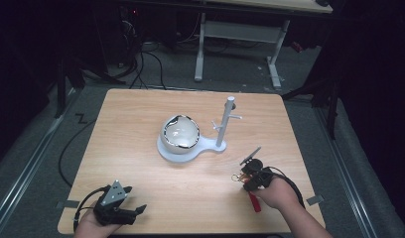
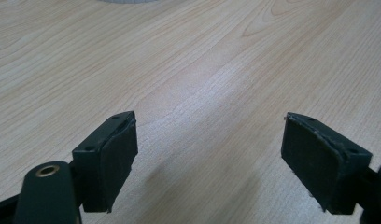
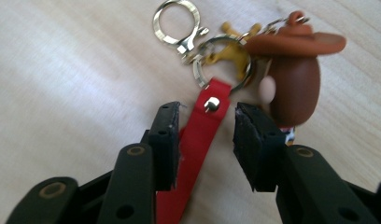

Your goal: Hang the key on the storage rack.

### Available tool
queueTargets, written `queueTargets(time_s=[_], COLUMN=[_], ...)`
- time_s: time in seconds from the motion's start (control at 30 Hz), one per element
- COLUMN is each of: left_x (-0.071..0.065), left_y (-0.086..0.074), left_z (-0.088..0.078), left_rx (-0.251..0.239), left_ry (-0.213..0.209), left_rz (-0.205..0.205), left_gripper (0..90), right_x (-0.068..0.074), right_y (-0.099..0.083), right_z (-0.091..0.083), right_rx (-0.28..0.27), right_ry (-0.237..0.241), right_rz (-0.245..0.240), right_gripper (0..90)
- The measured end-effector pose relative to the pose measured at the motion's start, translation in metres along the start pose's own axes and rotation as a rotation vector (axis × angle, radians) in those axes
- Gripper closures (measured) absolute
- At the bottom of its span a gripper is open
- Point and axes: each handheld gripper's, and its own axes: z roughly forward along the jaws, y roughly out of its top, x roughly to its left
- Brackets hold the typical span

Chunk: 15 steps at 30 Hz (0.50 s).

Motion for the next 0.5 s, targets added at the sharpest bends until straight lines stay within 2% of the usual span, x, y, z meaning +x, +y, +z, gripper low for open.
queueTargets(time_s=[0.03,0.1,0.17,0.2,0.23,0.33,0.4,0.43,0.5], left_x=[0.0,0.0,0.0,-0.001,-0.001,-0.001,-0.001,-0.001,-0.001], left_y=[0.0,0.0,0.0,0.001,0.001,0.002,0.002,0.002,0.001], left_z=[-0.001,-0.001,-0.001,-0.001,-0.001,-0.002,-0.003,-0.003,-0.003], left_rx=[-0.001,-0.001,-0.003,-0.004,-0.005,-0.009,-0.01,-0.011,-0.012], left_ry=[0.0,0.0,0.0,0.0,0.0,-0.001,0.0,0.0,0.0], left_rz=[0.002,0.003,0.005,0.006,0.007,0.009,0.011,0.011,0.01], left_gripper=[19.3,19.3,19.3,19.3,19.3,19.3,19.3,19.3,19.3], right_x=[-0.001,-0.002,-0.002,-0.001,-0.001,0.001,0.0,-0.001,-0.001], right_y=[0.005,0.007,0.013,0.019,0.019,0.026,0.029,0.029,0.03], right_z=[0.001,0.002,0.004,0.004,0.004,0.005,0.006,0.006,0.006], right_rx=[0.01,0.017,0.052,0.1,0.1,0.147,0.159,0.163,0.169], right_ry=[-0.009,-0.02,-0.022,-0.033,-0.033,-0.052,-0.043,-0.023,-0.015], right_rz=[0.021,0.015,0.047,0.075,0.075,0.105,0.109,0.097,0.082], right_gripper=[64.5,65.2,64.4,63.6,63.6,64.1,68.9,70.5,71.4])
